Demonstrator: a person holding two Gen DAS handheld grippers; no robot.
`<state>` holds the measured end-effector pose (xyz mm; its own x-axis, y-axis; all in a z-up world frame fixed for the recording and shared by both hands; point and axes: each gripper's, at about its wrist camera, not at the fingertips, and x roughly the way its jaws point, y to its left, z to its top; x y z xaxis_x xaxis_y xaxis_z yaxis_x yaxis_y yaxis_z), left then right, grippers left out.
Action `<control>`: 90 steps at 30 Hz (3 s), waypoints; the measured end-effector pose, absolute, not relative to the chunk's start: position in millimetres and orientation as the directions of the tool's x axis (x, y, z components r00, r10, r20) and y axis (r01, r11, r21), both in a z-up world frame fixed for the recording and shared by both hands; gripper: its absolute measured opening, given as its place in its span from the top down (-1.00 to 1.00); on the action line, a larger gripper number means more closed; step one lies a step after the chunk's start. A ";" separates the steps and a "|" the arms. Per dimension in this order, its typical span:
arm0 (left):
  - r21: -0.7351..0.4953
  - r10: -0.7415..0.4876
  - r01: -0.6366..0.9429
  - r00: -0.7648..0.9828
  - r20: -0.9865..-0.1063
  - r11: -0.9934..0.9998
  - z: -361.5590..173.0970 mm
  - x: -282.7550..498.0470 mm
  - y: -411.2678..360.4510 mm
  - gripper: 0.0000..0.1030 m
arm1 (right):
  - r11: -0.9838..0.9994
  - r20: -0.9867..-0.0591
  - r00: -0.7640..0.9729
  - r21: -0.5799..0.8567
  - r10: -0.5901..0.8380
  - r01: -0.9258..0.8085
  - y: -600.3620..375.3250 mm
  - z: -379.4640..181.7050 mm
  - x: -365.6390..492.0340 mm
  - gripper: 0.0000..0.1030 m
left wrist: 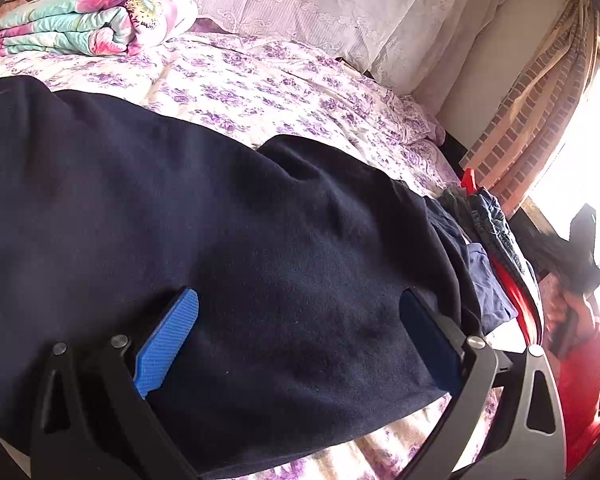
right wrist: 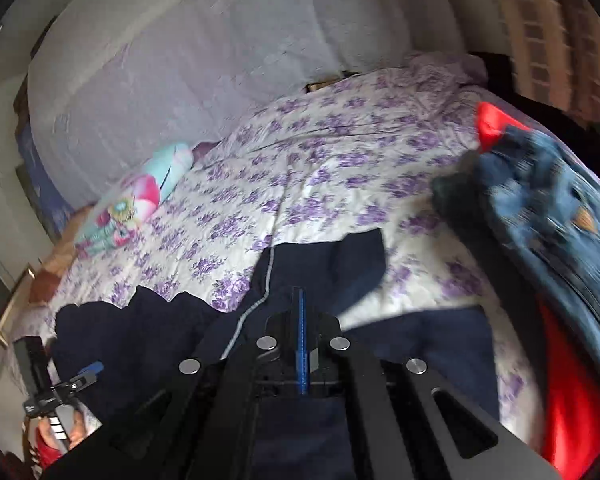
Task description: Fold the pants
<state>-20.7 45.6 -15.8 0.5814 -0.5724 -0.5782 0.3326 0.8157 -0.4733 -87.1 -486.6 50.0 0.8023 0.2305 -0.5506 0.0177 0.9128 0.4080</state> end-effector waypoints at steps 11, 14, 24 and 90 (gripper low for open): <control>-0.472 -0.571 0.332 0.581 -0.580 0.817 -16.8 -19.8 48.0 -0.90 | 0.969 -0.662 0.710 0.203 0.241 -0.139 -367.3 25.7 26.3 -0.19; -0.469 -0.568 0.331 0.581 -0.582 0.819 -16.9 -19.7 47.3 -0.90 | 0.987 -0.787 0.597 0.108 0.157 -0.118 -325.7 -7.9 84.7 -0.44; -0.488 -0.586 0.337 0.582 -0.564 0.805 -16.5 -20.7 48.8 -0.90 | 0.940 -0.669 0.679 0.326 0.302 -0.098 -424.6 13.4 8.4 0.89; -0.506 -0.603 0.344 0.584 -0.544 0.791 -14.5 -25.2 47.8 -0.90 | 0.769 -0.400 0.864 0.639 0.304 0.025 -554.5 28.3 -152.5 0.70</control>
<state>-25.2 47.8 -14.5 0.5844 -0.6025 -0.5436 0.3445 0.7907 -0.5062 -152.5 -554.5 28.3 0.8644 0.3039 -0.4005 0.0254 0.7691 0.6386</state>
